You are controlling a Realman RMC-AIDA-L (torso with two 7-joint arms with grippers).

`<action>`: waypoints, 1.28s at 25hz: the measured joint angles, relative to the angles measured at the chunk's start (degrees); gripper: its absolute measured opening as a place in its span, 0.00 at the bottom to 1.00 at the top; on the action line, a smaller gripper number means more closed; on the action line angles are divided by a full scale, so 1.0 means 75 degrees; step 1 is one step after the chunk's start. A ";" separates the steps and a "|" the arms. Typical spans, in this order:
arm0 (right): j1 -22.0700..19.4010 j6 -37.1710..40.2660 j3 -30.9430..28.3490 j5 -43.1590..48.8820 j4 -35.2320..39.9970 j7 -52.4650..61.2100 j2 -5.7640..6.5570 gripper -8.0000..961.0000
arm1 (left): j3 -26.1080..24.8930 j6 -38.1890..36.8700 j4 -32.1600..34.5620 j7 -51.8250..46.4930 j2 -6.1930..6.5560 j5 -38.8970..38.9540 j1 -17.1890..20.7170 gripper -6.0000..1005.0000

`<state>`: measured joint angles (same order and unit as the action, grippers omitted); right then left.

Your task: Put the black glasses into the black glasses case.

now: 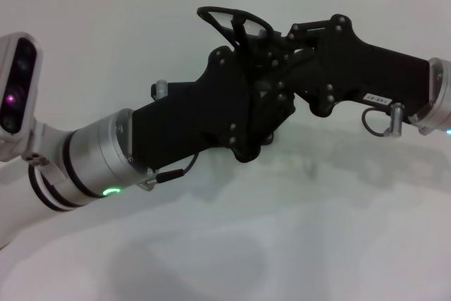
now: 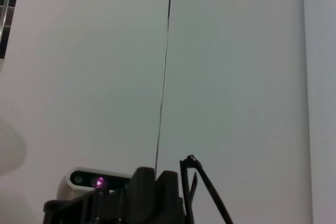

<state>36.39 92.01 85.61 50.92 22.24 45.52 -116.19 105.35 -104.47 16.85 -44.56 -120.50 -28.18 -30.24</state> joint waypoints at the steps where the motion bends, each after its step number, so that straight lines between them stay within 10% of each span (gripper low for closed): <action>1: 0.0000 0.0000 0.0002 0.0000 0.0000 0.0000 0.0000 0.09 | -0.0001 0.0001 0.0000 0.0000 0.0000 0.0001 0.0000 0.09; 18: -0.0153 -0.0226 -0.0088 -0.0014 0.0197 -0.0001 0.0021 0.09 | -0.0011 -0.0087 -0.0093 -0.0117 0.0120 -0.0059 0.0216 0.09; 28: -0.1434 -0.1774 -0.0061 0.1871 0.2766 0.0735 0.0110 0.09 | -0.0312 -0.1546 -0.0034 -0.0059 0.1213 -0.0109 0.1090 0.09; 32: -0.2303 -0.2679 0.0302 0.2957 0.4527 0.1289 0.0013 0.09 | -0.0751 -0.1579 0.0068 -0.0089 0.1233 -0.0166 0.1408 0.09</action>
<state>19.11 71.92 87.87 73.09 56.19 55.19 -116.09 99.71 -116.32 17.36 -45.23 -111.25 -29.42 -19.68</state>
